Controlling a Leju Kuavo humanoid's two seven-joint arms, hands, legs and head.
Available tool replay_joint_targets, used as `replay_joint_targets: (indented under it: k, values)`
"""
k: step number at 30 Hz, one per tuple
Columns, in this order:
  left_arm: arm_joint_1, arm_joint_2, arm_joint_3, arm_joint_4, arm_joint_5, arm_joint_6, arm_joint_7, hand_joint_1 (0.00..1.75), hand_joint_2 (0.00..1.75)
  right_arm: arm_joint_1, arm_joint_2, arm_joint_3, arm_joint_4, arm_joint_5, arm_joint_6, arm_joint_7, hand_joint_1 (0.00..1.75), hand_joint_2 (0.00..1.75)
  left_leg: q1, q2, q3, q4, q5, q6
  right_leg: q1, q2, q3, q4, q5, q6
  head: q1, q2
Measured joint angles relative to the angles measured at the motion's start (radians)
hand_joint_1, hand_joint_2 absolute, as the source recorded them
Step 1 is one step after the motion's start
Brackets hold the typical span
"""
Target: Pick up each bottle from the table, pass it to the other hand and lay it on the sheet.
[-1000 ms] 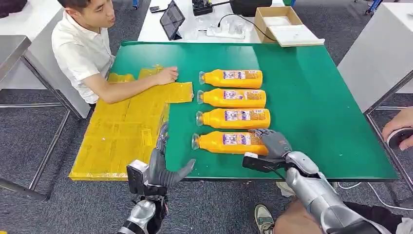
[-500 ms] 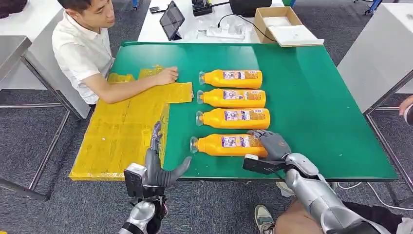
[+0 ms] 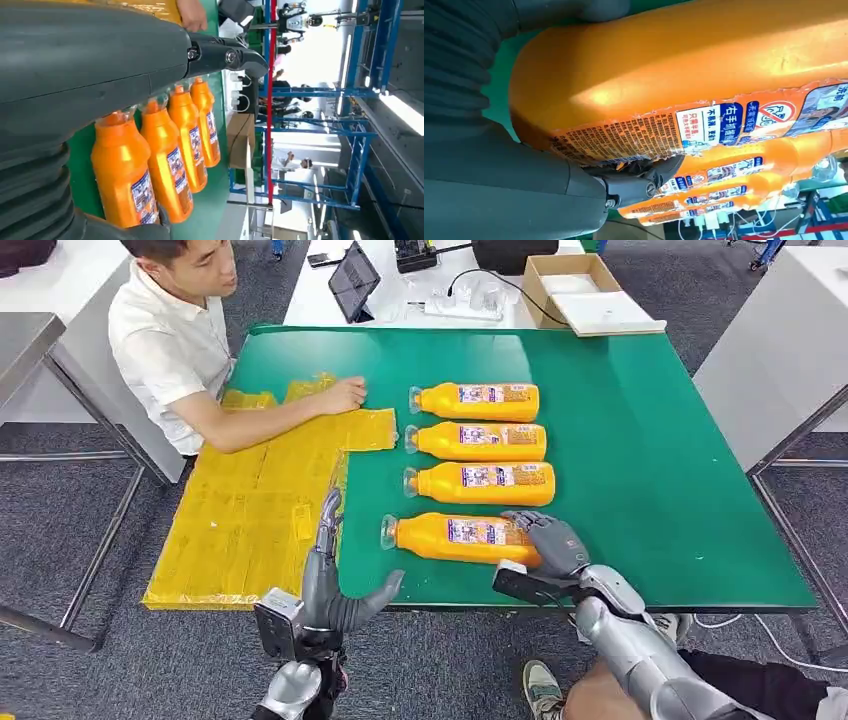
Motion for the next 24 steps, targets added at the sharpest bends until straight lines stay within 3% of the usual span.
replay_joint_targets:
  k: [5,12,24]
  values:
    - [0.001,0.0,-0.005,0.0,0.059,-0.037,0.0,0.0,1.75,0.052,0.036,-0.076,-0.078,-0.134,-0.098,-0.042,1.75,1.75,0.0,-0.001,-0.001,0.0,0.0,0.0,0.0,0.0,0.0,0.0,0.0,0.0,0.0,0.0]
    - [0.021,0.001,-0.014,-0.008,0.108,-0.076,0.0,0.0,1.75,0.163,0.118,-0.151,-0.304,-0.208,-0.188,-0.091,1.75,1.75,0.001,-0.002,-0.002,0.0,0.0,0.0,0.001,0.0,-0.001,0.0,-0.001,0.0,0.0,0.0]
    - [0.058,0.002,-0.006,-0.067,0.189,-0.132,0.001,0.0,1.75,0.291,0.163,-0.185,-0.578,-0.263,-0.222,-0.123,1.75,1.75,0.0,-0.002,-0.002,0.0,0.0,0.0,0.0,0.0,-0.002,0.0,-0.001,0.0,0.0,0.0]
